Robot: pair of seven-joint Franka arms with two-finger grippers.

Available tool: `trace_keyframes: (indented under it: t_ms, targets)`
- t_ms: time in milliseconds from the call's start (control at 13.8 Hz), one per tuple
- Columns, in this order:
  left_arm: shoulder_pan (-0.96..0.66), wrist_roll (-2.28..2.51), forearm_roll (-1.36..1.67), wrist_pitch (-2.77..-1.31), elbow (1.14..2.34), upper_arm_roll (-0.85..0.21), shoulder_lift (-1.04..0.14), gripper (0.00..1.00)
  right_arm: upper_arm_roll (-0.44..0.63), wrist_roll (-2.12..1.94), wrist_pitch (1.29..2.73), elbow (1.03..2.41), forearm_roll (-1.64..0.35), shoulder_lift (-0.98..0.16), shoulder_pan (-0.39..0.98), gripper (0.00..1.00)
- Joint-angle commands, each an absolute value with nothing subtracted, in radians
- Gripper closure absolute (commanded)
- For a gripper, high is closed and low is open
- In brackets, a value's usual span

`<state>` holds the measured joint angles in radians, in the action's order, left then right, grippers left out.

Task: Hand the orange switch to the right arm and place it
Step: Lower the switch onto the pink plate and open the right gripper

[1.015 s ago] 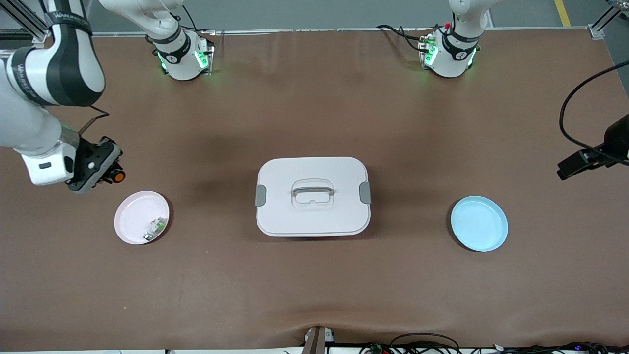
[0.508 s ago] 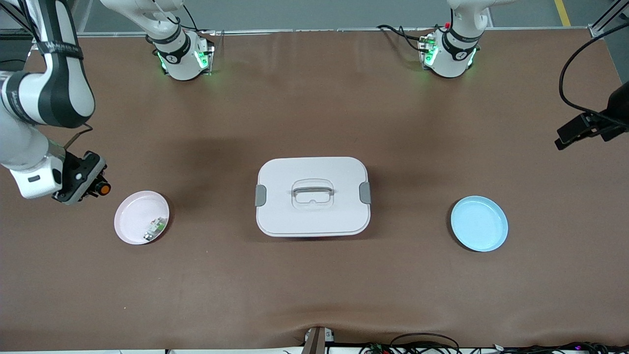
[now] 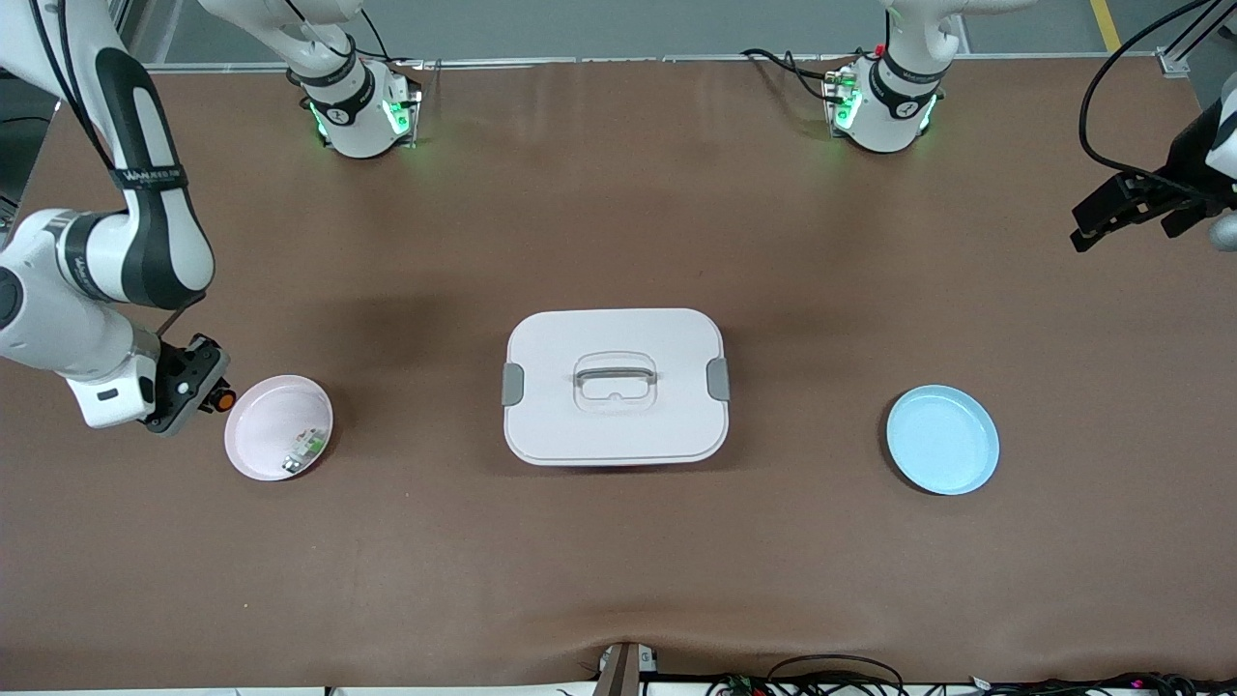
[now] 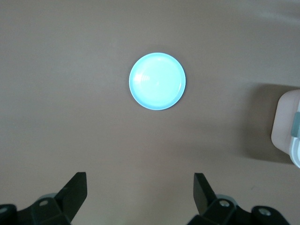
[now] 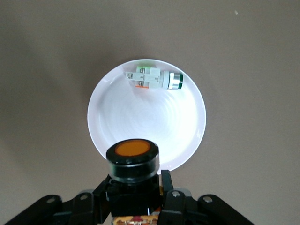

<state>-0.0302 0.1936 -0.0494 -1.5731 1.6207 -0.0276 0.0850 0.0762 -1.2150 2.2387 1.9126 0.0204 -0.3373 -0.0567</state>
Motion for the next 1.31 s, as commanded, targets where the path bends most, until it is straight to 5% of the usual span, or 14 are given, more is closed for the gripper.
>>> trace_keyframes:
  t_ms: [0,1233]
  targets:
    - [-0.044,0.173,-0.034,-1.588,1.664,-0.015,0.118,0.0,0.057,-1.229,2.293,1.905,0.032,-0.391,-0.078,0.96]
    - [-0.048,0.092,-0.011,-1.49,1.592,-0.043,0.12,0.0,0.046,-1.238,2.534,1.875,0.015,-0.612,-0.08,0.92]
